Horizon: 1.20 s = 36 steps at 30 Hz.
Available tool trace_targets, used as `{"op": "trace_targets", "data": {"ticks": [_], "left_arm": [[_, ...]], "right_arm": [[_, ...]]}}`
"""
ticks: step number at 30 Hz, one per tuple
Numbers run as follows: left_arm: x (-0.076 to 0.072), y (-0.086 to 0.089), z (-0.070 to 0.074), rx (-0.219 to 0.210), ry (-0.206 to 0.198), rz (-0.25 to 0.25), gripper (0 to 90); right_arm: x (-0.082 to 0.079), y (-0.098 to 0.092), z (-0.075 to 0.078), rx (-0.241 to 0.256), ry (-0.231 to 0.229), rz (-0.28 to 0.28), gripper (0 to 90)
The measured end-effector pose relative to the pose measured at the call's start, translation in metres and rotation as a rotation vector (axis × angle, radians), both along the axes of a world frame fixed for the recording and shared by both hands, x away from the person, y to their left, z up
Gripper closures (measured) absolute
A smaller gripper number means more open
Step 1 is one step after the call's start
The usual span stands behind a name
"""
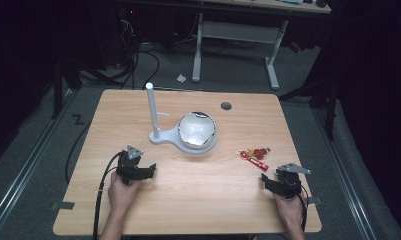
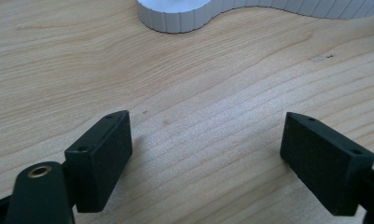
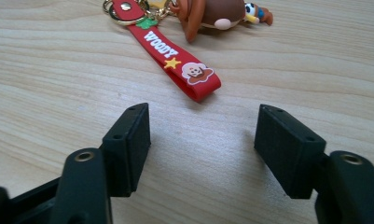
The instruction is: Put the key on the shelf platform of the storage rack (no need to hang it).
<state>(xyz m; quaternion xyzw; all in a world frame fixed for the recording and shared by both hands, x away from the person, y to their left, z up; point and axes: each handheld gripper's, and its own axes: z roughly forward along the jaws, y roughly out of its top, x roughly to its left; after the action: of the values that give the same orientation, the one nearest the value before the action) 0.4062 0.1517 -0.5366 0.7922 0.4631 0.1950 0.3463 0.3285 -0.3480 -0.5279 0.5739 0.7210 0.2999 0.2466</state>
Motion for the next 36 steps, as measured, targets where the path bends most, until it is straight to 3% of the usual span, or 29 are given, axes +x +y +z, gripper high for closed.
{"op": "trace_targets", "data": {"ticks": [11, 22, 24, 33, 36], "left_arm": [[0.000, 0.000, 0.000, 0.000, 0.000, 0.000, 17.0], [0.000, 0.000, 0.000, 0.000, 0.000, 0.000, 17.0], [0.000, 0.000, 0.000, 0.000, 0.000, 0.000, 17.0], [0.000, 0.000, 0.000, 0.000, 0.000, 0.000, 17.0], [0.000, 0.000, 0.000, 0.000, 0.000, 0.000, 17.0]], "right_arm": [[0.004, 0.003, 0.012, 0.049, -0.022, 0.029, 37.8], [0.021, 0.000, 0.026, 0.070, -0.049, 0.050, 37.9], [0.027, -0.001, 0.027, 0.068, -0.031, 0.054, 37.3], [0.041, 0.000, 0.031, 0.071, -0.030, 0.064, 36.7], [0.050, -0.001, 0.034, 0.117, -0.032, 0.070, 36.7]]}}
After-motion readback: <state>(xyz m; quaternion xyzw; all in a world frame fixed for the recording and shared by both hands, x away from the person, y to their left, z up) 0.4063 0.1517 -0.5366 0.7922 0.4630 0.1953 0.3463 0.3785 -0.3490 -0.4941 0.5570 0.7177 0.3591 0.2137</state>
